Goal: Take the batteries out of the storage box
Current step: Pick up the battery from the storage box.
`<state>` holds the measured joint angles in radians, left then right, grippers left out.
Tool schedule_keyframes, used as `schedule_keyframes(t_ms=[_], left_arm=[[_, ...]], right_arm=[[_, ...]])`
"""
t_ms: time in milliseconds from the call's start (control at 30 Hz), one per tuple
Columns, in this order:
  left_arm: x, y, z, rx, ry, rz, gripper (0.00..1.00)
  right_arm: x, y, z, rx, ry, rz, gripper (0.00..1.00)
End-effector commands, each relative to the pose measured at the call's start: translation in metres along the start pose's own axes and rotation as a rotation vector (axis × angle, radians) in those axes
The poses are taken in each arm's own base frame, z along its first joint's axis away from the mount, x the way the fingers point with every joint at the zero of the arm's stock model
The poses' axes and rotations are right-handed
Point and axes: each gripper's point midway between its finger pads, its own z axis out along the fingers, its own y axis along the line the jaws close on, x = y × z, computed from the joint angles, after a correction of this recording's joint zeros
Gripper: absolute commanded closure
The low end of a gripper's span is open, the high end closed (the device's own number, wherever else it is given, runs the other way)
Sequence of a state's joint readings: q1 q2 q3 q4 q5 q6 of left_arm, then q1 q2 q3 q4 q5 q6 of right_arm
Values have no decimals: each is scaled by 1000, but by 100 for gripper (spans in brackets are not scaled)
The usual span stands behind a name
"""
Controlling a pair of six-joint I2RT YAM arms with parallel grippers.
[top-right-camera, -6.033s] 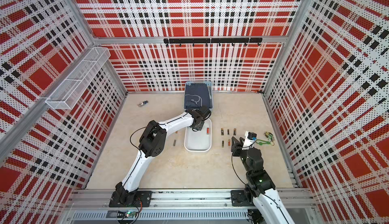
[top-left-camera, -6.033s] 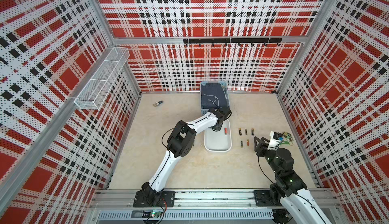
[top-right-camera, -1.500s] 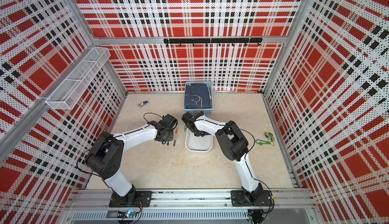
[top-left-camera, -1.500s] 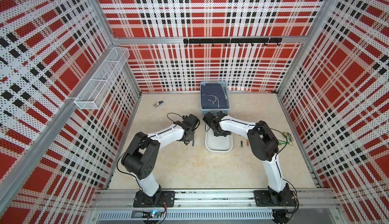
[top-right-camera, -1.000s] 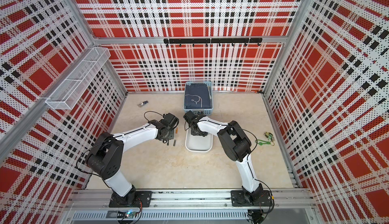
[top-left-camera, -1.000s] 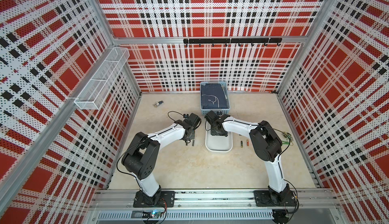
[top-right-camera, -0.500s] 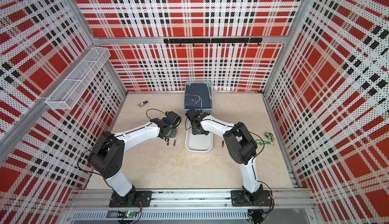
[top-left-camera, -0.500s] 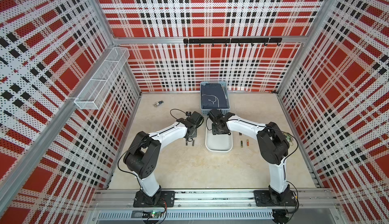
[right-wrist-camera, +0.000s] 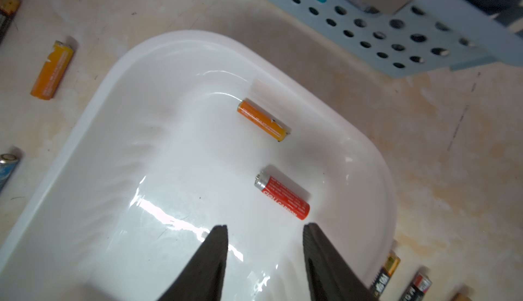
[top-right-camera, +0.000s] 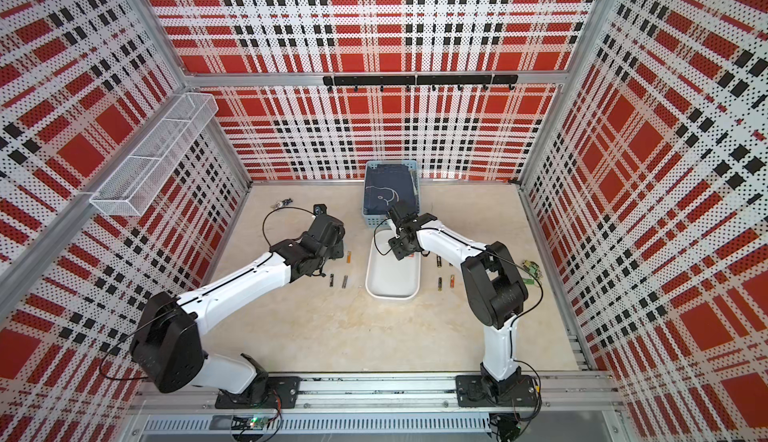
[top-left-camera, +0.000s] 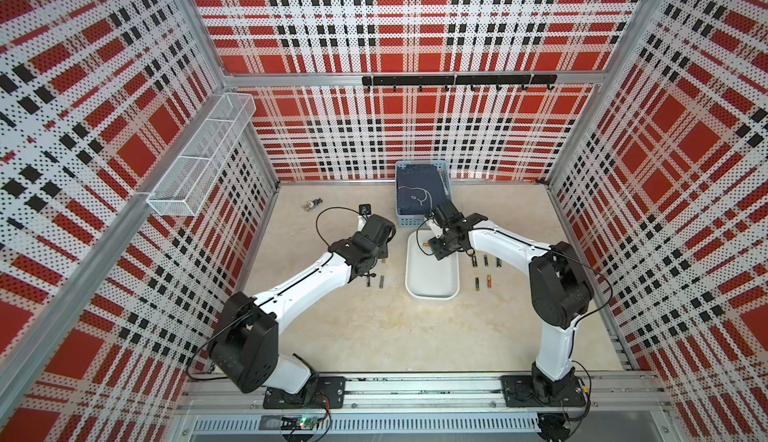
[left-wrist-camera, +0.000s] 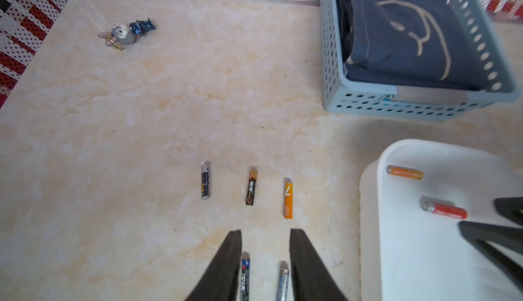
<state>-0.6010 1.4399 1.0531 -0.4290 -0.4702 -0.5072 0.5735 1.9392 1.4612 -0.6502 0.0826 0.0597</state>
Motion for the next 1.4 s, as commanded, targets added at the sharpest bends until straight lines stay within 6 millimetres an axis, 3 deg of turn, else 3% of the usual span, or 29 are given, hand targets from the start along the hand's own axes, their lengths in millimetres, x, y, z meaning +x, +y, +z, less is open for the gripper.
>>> schedule_keyframes(t_ms=[0, 233, 567, 767, 967, 1233, 1367], left_arm=[[-7, 4, 2, 28, -34, -37, 65], [4, 16, 6, 9, -6, -44, 65], [11, 13, 15, 4, 18, -25, 65], [11, 14, 13, -8, 9, -21, 65], [12, 18, 13, -20, 8, -21, 65], [9, 13, 14, -13, 6, -23, 65], [6, 12, 14, -11, 0, -24, 65]], right_arm=[[-2, 1, 10, 11, 26, -96, 49], [6, -9, 30, 82, 103, -120, 51], [25, -12, 54, 104, 184, -136, 56], [38, -9, 69, 96, 246, -127, 78], [34, -3, 64, 58, 236, -78, 89], [15, 11, 38, -16, 186, 148, 97], [8, 9, 26, -6, 148, 239, 98]])
